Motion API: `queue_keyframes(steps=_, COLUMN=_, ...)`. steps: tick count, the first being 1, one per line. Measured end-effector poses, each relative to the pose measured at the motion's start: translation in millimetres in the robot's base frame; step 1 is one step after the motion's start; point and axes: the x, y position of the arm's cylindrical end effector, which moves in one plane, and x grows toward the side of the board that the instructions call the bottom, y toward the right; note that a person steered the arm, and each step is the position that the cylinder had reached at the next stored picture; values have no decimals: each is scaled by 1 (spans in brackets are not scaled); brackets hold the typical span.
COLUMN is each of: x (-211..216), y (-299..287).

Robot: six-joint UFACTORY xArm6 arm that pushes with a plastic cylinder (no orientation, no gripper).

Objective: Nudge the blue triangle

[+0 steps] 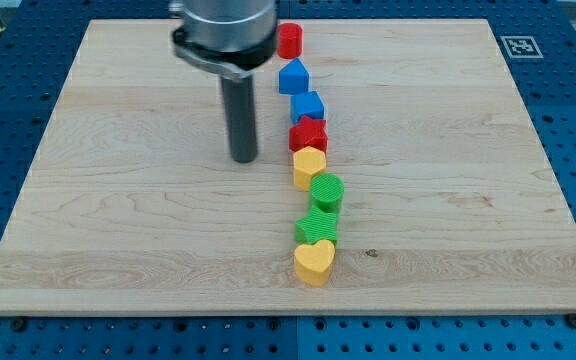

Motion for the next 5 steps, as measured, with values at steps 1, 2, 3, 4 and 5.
queue_keyframes(steps=1, x=0, y=-12)
queue_keyframes(steps=2, x=0, y=-12)
queue_keyframes(steps=3, x=-29, y=-34)
queue_keyframes(steps=4, x=-72, y=-54)
queue_keyframes(steps=5, x=-127, y=-55)
